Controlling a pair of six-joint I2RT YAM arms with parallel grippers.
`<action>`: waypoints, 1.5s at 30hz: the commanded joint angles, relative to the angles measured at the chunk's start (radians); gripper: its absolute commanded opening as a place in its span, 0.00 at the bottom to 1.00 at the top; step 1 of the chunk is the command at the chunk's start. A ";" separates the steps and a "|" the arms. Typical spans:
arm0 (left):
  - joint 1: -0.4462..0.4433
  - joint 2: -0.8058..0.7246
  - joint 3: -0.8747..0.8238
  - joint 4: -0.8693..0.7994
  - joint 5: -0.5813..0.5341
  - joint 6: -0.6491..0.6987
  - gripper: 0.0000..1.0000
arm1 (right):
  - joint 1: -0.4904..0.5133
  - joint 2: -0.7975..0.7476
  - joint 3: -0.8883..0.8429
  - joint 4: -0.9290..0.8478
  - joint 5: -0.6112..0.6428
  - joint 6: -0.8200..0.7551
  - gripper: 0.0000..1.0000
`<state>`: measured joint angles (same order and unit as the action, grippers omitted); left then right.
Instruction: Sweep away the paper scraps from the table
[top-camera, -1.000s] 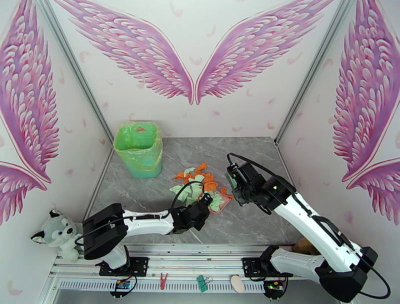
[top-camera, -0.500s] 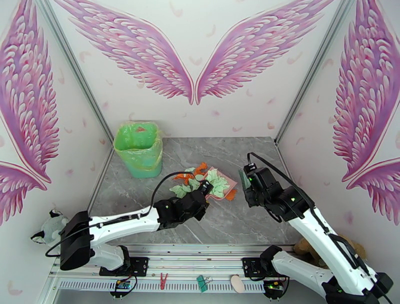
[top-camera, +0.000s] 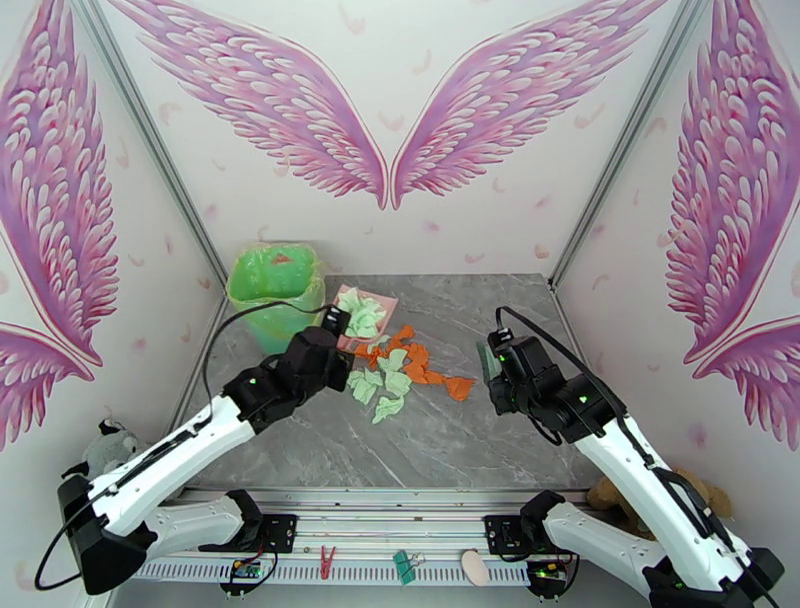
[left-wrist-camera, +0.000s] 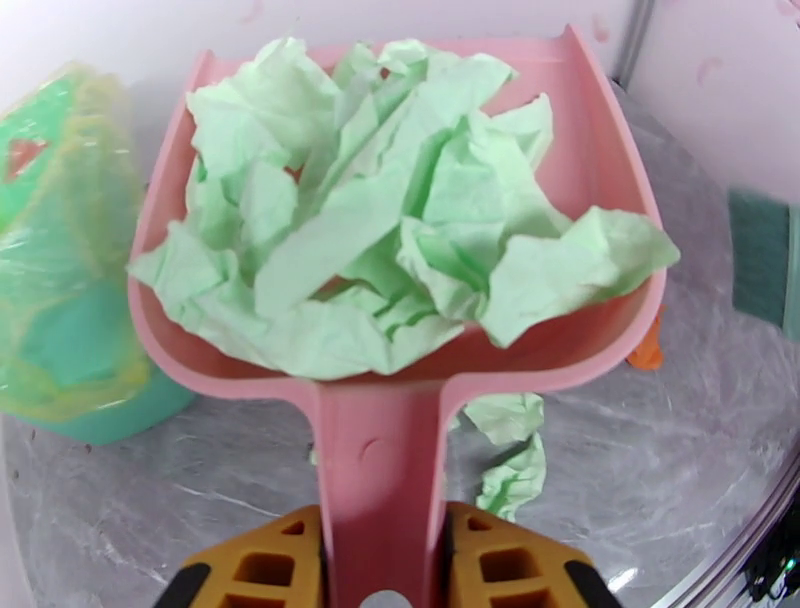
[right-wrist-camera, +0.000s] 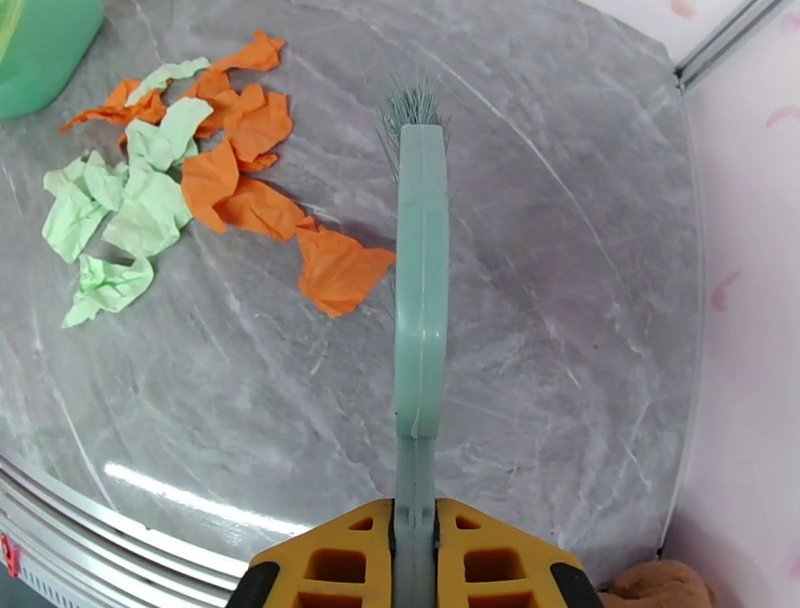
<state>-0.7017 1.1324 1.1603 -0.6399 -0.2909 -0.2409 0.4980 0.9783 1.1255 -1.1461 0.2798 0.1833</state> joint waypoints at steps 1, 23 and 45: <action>0.079 -0.035 0.090 -0.105 0.073 -0.019 0.00 | -0.007 -0.012 -0.015 0.035 -0.018 -0.004 0.00; 0.572 0.051 0.204 -0.122 0.668 -0.311 0.00 | -0.007 -0.005 -0.045 0.076 -0.048 -0.021 0.00; 0.727 0.308 0.553 -0.358 0.705 -0.157 0.00 | -0.008 0.004 -0.068 0.101 -0.071 -0.036 0.00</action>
<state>0.0189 1.4368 1.6825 -1.0420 0.2840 -0.3603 0.4973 0.9829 1.0702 -1.0771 0.2203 0.1600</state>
